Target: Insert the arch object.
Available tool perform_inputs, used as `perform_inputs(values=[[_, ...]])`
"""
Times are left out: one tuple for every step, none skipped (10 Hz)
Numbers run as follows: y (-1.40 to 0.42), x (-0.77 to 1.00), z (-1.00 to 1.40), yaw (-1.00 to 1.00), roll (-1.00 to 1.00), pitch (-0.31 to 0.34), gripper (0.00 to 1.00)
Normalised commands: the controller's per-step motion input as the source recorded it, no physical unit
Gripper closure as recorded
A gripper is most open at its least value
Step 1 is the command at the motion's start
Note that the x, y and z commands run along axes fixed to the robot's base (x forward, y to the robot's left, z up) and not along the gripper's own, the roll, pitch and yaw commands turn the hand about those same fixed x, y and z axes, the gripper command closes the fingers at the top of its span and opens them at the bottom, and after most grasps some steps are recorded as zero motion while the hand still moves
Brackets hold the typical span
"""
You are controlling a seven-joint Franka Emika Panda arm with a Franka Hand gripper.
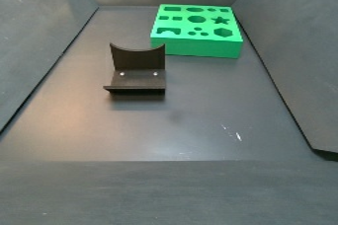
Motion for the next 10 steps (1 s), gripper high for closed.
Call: perform_inputs(values=[[0.11, 0.25, -1.00, -0.16, 0.04, 0.000, 1.00], [0.11, 0.24, -1.00, -0.15, 0.03, 0.000, 1.00], [0.13, 0.27, -1.00, -0.18, 0.03, 0.000, 1.00], [0.17, 0.30, -1.00, -0.20, 0.02, 0.000, 1.00], [0.32, 0.31, -1.00, -0.13, 0.02, 0.000, 1.00], [0.67, 0.19, -1.00, 0.00, 0.02, 0.000, 1.00], [0.73, 0.12, -1.00, 0.00, 0.03, 0.000, 1.00], [0.65, 0.15, -1.00, -0.07, 0.00, 0.000, 1.00], [0.60, 0.10, -1.00, -0.06, -0.01, -0.021, 1.00], [0.63, 0.11, -1.00, -0.02, 0.00, -0.024, 1.00]])
